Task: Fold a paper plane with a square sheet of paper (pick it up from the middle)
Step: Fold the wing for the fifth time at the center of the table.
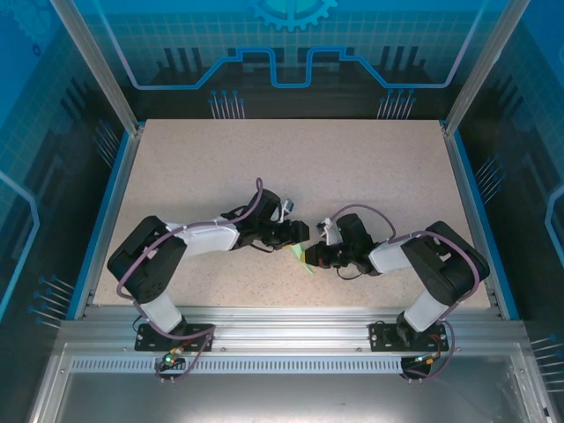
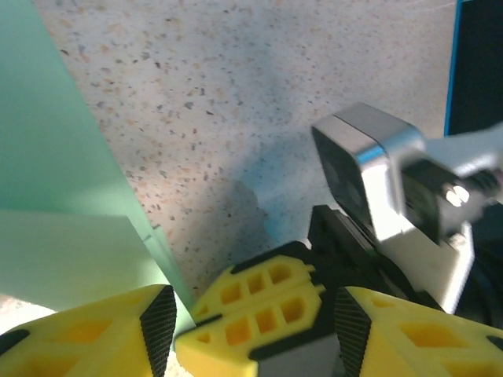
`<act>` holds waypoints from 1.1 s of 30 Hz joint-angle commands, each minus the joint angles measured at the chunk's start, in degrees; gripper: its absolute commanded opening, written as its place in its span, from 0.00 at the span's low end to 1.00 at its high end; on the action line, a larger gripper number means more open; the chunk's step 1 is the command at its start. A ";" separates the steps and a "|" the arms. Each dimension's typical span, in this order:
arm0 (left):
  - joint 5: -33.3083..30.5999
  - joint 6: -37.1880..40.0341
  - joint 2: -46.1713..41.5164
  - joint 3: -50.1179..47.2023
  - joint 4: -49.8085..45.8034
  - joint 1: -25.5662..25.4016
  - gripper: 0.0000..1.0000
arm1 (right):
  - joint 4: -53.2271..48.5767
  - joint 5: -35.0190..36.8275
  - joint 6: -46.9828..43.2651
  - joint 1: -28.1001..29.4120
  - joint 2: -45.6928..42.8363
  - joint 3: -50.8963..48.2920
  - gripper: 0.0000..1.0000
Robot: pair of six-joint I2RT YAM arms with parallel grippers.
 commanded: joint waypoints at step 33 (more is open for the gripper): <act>-0.59 2.41 6.74 1.76 4.70 -0.32 0.56 | -15.86 5.90 -3.56 -2.00 -8.35 0.95 0.30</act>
